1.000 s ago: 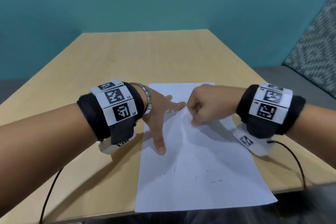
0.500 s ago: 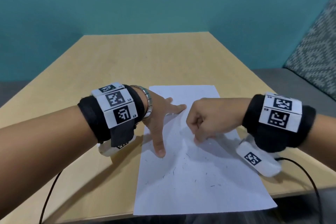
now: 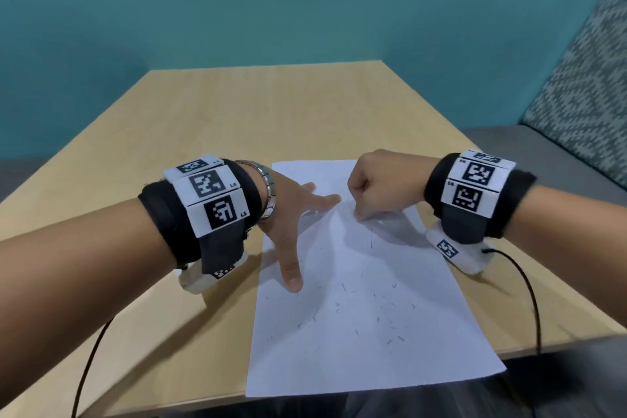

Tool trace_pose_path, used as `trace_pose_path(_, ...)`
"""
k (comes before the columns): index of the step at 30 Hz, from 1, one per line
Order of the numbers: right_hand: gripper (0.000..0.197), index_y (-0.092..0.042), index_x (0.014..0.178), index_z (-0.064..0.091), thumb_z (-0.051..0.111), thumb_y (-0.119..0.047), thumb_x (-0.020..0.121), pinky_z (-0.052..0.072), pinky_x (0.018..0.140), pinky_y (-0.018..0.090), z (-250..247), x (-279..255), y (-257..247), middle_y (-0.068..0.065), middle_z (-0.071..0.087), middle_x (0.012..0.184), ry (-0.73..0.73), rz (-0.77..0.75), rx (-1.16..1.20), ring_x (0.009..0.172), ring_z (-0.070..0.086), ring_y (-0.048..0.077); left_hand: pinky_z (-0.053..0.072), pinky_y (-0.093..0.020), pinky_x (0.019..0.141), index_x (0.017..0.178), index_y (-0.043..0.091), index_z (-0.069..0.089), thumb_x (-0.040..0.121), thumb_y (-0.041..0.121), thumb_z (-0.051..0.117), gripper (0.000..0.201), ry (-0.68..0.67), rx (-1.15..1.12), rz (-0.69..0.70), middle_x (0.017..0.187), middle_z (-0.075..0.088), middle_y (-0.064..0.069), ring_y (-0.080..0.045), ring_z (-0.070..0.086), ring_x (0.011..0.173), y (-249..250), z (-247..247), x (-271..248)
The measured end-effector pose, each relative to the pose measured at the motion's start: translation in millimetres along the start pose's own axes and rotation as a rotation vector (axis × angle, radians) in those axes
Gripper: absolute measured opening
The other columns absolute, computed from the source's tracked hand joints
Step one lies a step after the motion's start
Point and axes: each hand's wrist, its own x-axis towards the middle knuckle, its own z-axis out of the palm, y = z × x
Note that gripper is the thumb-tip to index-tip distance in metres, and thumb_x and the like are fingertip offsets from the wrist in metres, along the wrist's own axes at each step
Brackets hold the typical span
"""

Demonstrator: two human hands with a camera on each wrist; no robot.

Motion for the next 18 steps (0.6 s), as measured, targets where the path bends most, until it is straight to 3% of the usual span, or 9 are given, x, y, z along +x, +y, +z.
trace_pose_path(5, 0.022, -0.004, 0.071, 0.064, 0.073, -0.022, 0.08, 0.045, 0.055, 0.029, -0.3, -10.9, 18.2, -0.004, 0.059, 0.052, -0.009, 0.014, 0.094, 0.052, 0.051, 0.019, 0.02, -0.045, 0.117, 0.14, 0.061, -0.021, 0.043, 0.069, 0.085, 0.143, -0.032, 0.003, -0.001, 0.158, -0.022, 0.019, -0.009, 0.002, 0.149, -4.4, 1.9, 0.1)
trace_pose_path(10, 0.02, -0.003, 0.072, 0.064, 0.071, -0.02, 0.077, 0.044, 0.054, 0.029, 4.9, -16.8, 24.5, 0.002, 0.062, 0.055, 0.005, 0.006, 0.093, 0.052, 0.05, 0.02, 0.009, -0.053, 0.118, 0.147, 0.045, -0.023, 0.047, 0.071, 0.073, 0.141, 0.009, 0.098, 0.018, 0.157, -0.03, 0.008, -0.014, -0.026, 0.145, 4.0, -0.8, 8.3)
trace_pose_path(13, 0.016, -0.005, 0.07, 0.063, 0.069, -0.019, 0.076, 0.045, 0.054, 0.031, 8.3, -17.0, 19.0, 0.002, 0.061, 0.057, 0.034, -0.013, 0.024, 0.055, 0.051, 0.02, 0.006, -0.054, 0.119, 0.15, 0.04, -0.02, 0.055, 0.08, 0.07, 0.137, 0.084, -0.015, 0.07, 0.157, -0.03, 0.009, -0.013, -0.025, 0.145, 14.1, -4.5, 9.6)
trace_pose_path(18, 0.016, 0.0, 0.073, 0.063, 0.069, -0.015, 0.077, 0.041, 0.056, 0.031, 8.8, -16.5, 7.8, 0.004, 0.055, 0.063, 0.028, -0.025, -0.035, 0.059, 0.047, 0.021, 0.011, -0.051, 0.118, 0.148, 0.052, -0.014, 0.057, 0.081, 0.07, 0.127, 0.059, -0.078, 0.11, 0.16, -0.022, 0.01, -0.013, -0.011, 0.149, 28.6, -1.5, 12.5)
